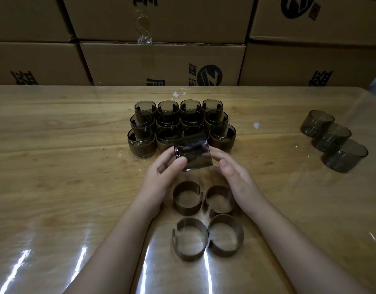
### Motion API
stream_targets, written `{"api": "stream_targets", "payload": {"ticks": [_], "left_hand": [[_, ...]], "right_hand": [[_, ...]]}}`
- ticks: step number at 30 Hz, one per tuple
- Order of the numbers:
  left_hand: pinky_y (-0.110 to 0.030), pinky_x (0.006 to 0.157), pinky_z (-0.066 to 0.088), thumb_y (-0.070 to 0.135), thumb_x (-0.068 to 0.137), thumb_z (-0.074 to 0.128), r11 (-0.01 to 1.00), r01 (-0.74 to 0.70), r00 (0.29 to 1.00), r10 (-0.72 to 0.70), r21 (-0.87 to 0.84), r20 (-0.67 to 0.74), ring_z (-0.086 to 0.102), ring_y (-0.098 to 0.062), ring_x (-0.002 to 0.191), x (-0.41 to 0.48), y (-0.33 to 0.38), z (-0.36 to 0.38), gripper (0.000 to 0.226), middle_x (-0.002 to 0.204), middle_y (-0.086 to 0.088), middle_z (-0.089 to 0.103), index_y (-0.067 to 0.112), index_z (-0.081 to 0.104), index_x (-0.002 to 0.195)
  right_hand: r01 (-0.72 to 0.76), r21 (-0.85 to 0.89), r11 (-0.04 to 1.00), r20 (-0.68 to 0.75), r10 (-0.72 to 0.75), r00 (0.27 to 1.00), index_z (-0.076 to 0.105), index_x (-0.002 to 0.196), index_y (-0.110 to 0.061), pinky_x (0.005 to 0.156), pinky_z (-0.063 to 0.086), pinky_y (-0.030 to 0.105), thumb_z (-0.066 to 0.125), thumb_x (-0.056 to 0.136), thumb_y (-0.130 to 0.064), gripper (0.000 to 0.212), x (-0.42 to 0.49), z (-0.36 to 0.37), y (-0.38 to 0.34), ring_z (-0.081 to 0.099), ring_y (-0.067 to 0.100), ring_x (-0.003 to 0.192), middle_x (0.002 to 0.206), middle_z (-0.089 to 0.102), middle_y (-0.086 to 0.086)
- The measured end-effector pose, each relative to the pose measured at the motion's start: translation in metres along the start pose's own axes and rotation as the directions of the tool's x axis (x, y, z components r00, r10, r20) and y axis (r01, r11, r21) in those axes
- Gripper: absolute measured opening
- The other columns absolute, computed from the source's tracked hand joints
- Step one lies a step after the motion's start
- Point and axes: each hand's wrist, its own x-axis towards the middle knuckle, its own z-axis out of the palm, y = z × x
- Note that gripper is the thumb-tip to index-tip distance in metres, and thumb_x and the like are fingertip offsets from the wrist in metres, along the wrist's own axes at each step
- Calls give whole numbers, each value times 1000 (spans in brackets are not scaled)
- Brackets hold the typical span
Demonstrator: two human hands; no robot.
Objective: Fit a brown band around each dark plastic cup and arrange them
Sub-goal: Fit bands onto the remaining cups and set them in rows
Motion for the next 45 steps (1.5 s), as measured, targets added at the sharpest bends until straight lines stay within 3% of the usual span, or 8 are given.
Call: {"api": "stream_targets", "payload": {"ticks": [11, 16, 21, 24, 30, 34, 38, 45], "left_hand": [[-14, 81, 49, 28, 73, 65, 1000, -24, 998, 24, -10, -60, 66, -2, 100, 2, -4, 7, 55, 100, 10, 74, 10, 57, 123], [-17, 84, 49, 37, 71, 74, 993, -9, 1000, 12, 114, -22, 66, -1, 100, 1, -4, 9, 56, 99, 16, 73, 25, 57, 123], [-37, 96, 51, 39, 71, 71, 990, 1, 1000, -5, 139, 22, 67, -17, 102, 0, -4, 9, 51, 102, -5, 72, 34, 59, 121], [-35, 96, 51, 42, 72, 67, 993, 19, 1000, -22, 114, 22, 66, -19, 105, -2, -1, 9, 48, 107, -14, 69, 35, 60, 118], [-18, 84, 50, 31, 83, 53, 995, -51, 999, 52, 89, -11, 63, -7, 104, -1, 0, 10, 53, 115, -5, 67, 7, 56, 130], [-12, 100, 38, 44, 88, 58, 978, -86, 996, 84, 189, 17, 50, 9, 122, -2, -1, 11, 56, 126, 20, 59, 23, 49, 139], [-31, 115, 32, 38, 90, 52, 959, -116, 993, 116, 257, 16, 42, 0, 134, -2, -2, 12, 48, 141, 8, 52, 29, 47, 136], [-51, 107, 42, 30, 91, 57, 953, -176, 982, 188, 245, -23, 50, -12, 130, -4, -3, 12, 39, 137, 7, 57, 33, 55, 130]], "right_hand": [[-8, 89, 996, -33, 11, 999, 68, 108, -23, 113, 34, 49, 41, 84, -55, 48, 1, -6, 5, 41, 5, 135, 144, 47, -11], [-24, 225, 974, -72, 41, 997, 76, 92, -25, 112, 35, 51, 43, 84, -55, 45, 3, -9, 8, 43, 9, 135, 147, 46, -7], [-14, 237, 971, -87, 36, 996, 74, 101, -26, 111, 36, 52, 42, 87, -54, 45, 4, -10, 10, 44, 11, 135, 146, 47, -10], [-18, 180, 983, -60, 29, 998, 67, 114, -24, 110, 37, 51, 37, 93, -49, 44, 4, -9, 9, 43, 13, 136, 146, 47, -13], [-58, 103, 993, -38, 63, 997, 62, 114, -31, 91, 48, 18, 63, 76, -47, 41, -1, -4, 5, 59, 1, 115, 121, 65, -10], [-43, 118, 992, -108, 56, 993, 52, 112, -26, 86, 52, 23, 79, 74, -23, 47, -1, 0, 8, 65, 11, 107, 113, 67, -8], [-20, 86, 996, -136, 32, 990, 41, 129, -37, 93, 52, 24, 77, 75, -9, 71, -1, 1, 8, 64, 12, 111, 129, 56, -2], [-67, 24, 997, -146, 70, 987, 51, 123, -36, 93, 51, 21, 76, 79, -8, 58, -1, 0, 6, 63, 8, 110, 127, 59, 4]]}}
